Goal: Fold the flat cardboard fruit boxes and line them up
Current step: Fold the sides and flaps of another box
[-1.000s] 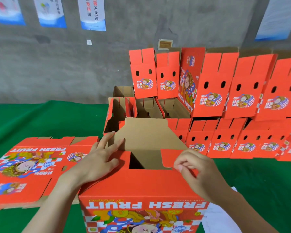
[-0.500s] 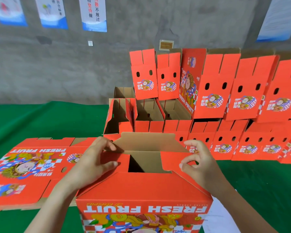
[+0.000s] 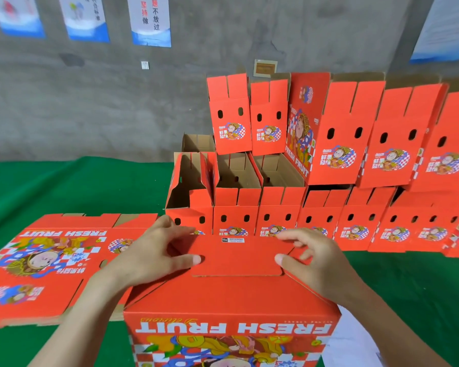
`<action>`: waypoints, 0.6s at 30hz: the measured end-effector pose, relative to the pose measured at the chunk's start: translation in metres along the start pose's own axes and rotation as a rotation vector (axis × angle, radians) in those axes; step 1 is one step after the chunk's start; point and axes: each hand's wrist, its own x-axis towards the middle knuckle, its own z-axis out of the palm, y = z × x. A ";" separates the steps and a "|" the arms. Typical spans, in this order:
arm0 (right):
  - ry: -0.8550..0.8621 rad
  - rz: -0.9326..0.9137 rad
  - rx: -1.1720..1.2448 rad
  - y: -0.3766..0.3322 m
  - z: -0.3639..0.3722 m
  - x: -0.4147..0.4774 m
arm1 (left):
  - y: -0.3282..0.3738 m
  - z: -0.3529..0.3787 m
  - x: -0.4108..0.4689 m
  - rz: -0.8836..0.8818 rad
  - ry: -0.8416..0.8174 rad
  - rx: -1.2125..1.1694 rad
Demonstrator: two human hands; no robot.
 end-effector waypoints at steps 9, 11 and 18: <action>-0.419 0.093 -0.187 -0.002 -0.005 0.033 | 0.011 -0.003 0.015 -0.097 -0.157 0.174; -0.410 0.072 -0.213 -0.001 -0.004 0.032 | 0.010 -0.004 0.016 -0.119 -0.164 0.171; -0.416 -0.022 -0.293 0.003 0.007 0.024 | 0.011 0.006 0.018 -0.120 -0.168 0.310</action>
